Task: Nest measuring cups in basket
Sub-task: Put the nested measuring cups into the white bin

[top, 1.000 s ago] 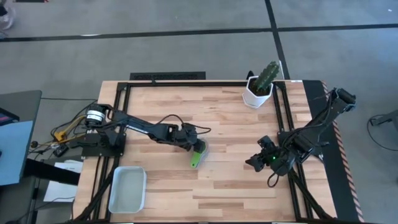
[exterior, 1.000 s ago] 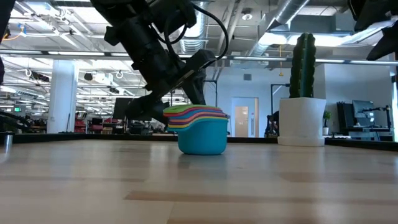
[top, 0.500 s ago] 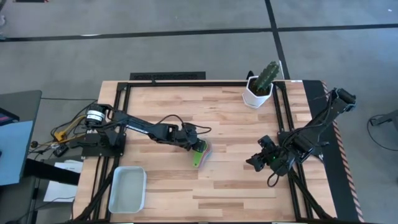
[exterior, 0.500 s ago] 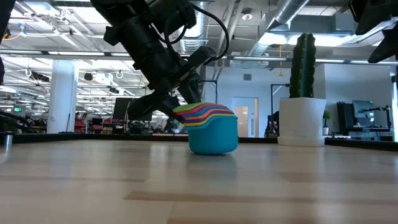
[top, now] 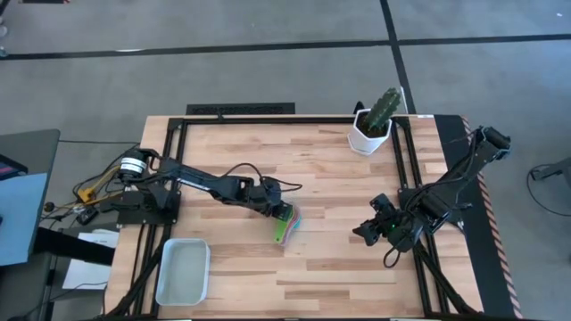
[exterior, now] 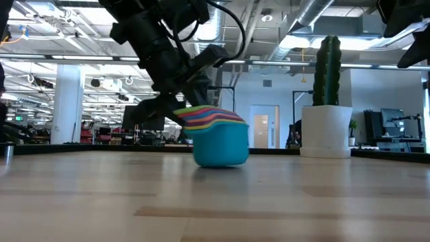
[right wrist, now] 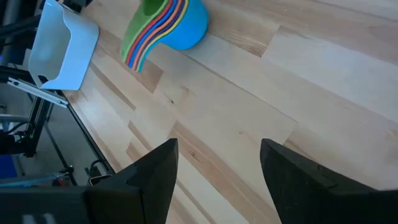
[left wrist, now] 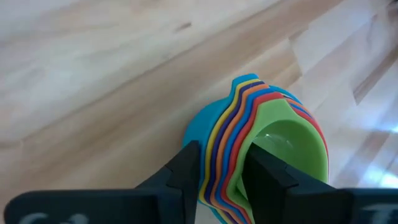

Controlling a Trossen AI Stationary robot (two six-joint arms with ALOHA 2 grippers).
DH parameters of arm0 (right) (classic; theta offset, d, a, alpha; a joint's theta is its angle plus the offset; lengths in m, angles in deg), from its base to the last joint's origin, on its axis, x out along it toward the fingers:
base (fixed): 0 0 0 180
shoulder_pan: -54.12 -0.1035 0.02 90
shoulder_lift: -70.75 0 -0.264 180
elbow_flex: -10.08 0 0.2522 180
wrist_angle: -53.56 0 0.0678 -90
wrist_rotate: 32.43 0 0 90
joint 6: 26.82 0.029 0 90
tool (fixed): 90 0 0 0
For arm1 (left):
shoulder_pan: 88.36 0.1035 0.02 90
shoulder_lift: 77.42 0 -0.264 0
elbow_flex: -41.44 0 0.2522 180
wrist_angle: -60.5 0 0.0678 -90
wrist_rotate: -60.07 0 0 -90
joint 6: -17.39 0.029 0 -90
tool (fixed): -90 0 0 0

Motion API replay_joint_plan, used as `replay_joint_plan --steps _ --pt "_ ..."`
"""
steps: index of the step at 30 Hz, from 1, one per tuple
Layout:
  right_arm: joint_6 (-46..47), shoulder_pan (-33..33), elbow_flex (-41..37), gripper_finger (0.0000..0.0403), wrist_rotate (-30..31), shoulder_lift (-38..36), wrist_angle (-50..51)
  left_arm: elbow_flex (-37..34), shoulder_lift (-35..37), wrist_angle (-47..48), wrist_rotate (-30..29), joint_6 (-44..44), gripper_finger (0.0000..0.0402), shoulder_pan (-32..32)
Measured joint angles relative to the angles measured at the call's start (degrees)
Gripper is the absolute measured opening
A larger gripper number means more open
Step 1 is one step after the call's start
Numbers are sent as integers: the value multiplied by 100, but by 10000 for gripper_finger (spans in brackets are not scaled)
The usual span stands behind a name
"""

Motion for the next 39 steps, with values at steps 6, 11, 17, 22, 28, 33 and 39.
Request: replay_joint_plan --steps 6,11,17,22,28,33,39 --pt "-13 0 -2 250 2 -2 -23 -13 441 589 504 121 92 -33" --pt "-145 0 -3 250 4 -2 -51 -9 1250 1615 783 149 88 -281" --pt "-167 0 -3 250 5 -2 -31 2 2381 2711 529 -165 87 -869" --pt "-238 8 -4 250 12 -2 -48 0 2989 3681 182 -769 87 -1644" --pt "-247 72 -4 250 19 -2 -51 0 3337 4637 78 -1654 87 -2588" --pt "-253 176 -4 250 16 -2 -114 2 3527 4983 48 -2264 87 -3283" --pt "-252 238 -4 250 13 -2 -140 1 3645 5350 49 -2944 87 -4128"
